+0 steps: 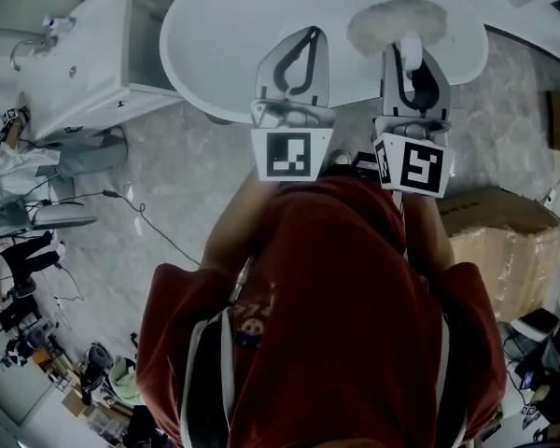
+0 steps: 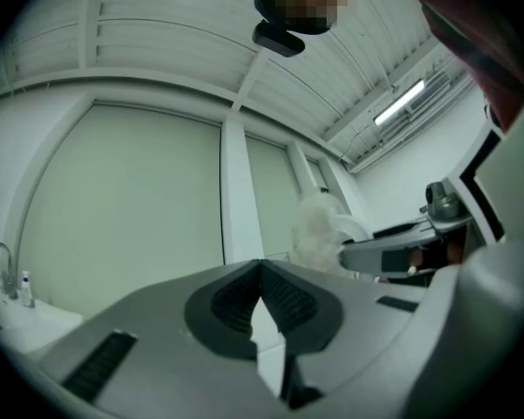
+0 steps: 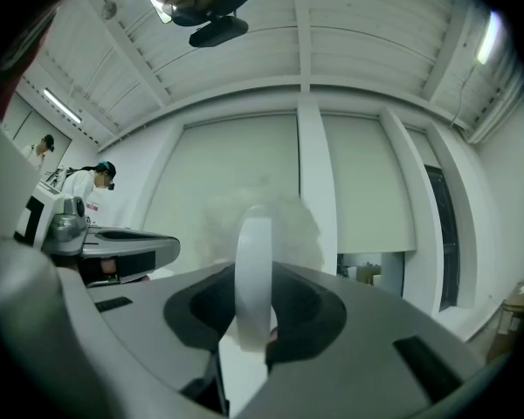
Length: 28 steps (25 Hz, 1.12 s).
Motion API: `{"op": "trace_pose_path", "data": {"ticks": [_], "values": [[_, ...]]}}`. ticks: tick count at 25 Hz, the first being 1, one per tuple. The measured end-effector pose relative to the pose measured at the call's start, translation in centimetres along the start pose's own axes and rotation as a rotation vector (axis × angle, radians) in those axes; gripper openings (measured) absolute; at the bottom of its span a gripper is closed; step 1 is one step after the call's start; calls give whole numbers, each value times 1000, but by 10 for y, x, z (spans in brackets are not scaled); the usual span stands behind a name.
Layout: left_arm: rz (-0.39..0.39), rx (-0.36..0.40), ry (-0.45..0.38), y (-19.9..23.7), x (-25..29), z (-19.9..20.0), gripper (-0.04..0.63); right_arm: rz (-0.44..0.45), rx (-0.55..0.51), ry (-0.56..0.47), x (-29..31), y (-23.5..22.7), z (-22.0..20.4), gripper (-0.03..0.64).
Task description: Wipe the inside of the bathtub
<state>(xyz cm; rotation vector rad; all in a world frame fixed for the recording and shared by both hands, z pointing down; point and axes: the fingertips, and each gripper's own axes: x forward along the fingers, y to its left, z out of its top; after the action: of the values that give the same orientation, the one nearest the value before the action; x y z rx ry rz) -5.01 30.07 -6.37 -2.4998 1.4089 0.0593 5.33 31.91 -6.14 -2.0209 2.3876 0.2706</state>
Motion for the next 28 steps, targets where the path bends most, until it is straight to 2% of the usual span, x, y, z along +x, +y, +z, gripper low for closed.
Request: {"op": "trace_pose_path", "data": {"ticks": [3,7,10,12,16,19,23,28], "values": [[-3,18,20,4,-4,-5,15,15,3,-9,2,5,-1,94],[14,-21,-5,9,-10,-2,15,18,9,-6,3,12,1,94],[-10,34,20,8,-14,-4,15,20,-12,-4,3,17,-1,94],[-14,42,18,7,-15,-4,15,25,-22,-2,2,20,-3,94],[0,-9,20,6,-15,-8,15,25,-16,7,4,19,-7,94],[-1,-11,24,5,-17,-12,15,21,-22,12,4,19,-9,94],[18,-68,35,6,-20,-17,15,-3,-26,23,2,15,-13,94],[16,-24,46,11,-20,-24,15,-12,-33,29,3,15,-19,94]]}}
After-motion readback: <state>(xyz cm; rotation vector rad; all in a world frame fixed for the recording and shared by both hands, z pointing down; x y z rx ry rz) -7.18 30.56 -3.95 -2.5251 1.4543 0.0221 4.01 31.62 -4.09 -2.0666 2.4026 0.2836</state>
